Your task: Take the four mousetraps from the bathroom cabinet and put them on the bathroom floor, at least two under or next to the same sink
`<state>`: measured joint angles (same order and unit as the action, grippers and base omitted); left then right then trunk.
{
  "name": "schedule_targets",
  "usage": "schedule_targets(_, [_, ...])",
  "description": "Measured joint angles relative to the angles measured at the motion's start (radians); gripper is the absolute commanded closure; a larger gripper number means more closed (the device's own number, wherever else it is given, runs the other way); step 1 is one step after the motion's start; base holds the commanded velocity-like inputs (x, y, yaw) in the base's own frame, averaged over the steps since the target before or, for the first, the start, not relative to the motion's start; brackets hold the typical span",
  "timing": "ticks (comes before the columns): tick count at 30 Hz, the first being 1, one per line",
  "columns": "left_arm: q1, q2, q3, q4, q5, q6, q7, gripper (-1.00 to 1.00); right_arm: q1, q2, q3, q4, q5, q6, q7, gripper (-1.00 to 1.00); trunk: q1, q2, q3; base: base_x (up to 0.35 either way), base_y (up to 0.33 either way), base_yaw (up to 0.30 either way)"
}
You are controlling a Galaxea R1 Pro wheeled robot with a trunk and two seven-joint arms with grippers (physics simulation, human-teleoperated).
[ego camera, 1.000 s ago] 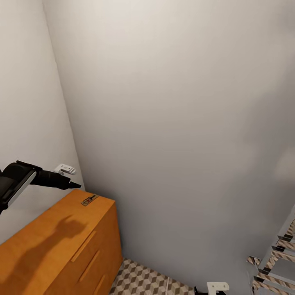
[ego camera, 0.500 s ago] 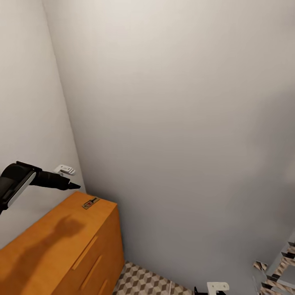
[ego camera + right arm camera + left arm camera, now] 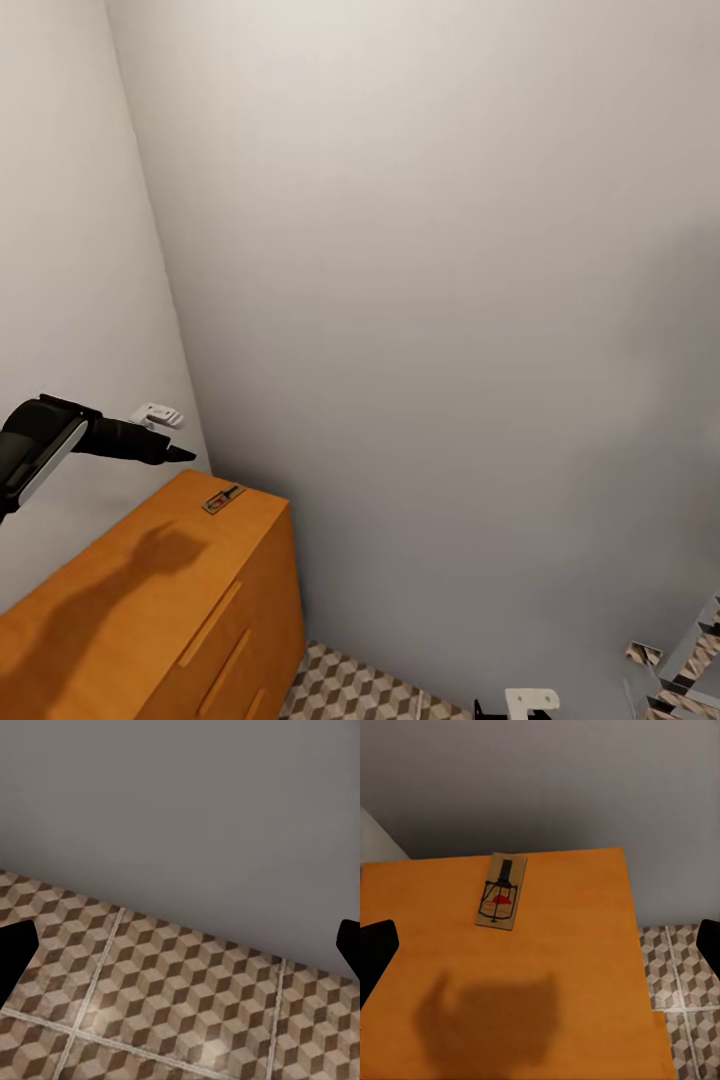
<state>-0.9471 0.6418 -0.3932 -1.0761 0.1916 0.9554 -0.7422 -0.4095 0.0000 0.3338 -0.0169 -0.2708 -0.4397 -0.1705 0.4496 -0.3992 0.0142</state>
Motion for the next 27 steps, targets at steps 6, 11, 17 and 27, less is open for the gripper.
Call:
schedule_targets(6, [0.000,0.000,-0.011,0.007,-0.001,-0.001,0.001,-1.00,0.000,0.000,0.000,0.000,0.000,0.000,0.000,-1.00,0.000,0.000,0.000,0.001,0.001,0.000])
schedule_targets(11, [0.000,0.000,-0.028,0.011,-0.001,-0.001,0.001,-1.00,0.000,0.000,0.000,0.000,0.000,0.000,0.000,-1.00,0.000,0.000,0.000,0.010,0.000,0.000])
schedule_targets(17, [0.000,0.000,-0.039,0.014,-0.002,-0.002,0.002,-1.00,0.000,0.000,0.000,0.000,0.000,0.000,0.000,-1.00,0.000,0.000,0.000,0.086,0.000,0.000])
schedule_targets(27, [0.000,-0.003,-0.045,0.014,-0.002,-0.002,0.002,-1.00,0.000,0.001,0.000,0.000,0.000,0.000,0.000,-1.00,0.000,0.000,0.000,0.095,0.000,0.000])
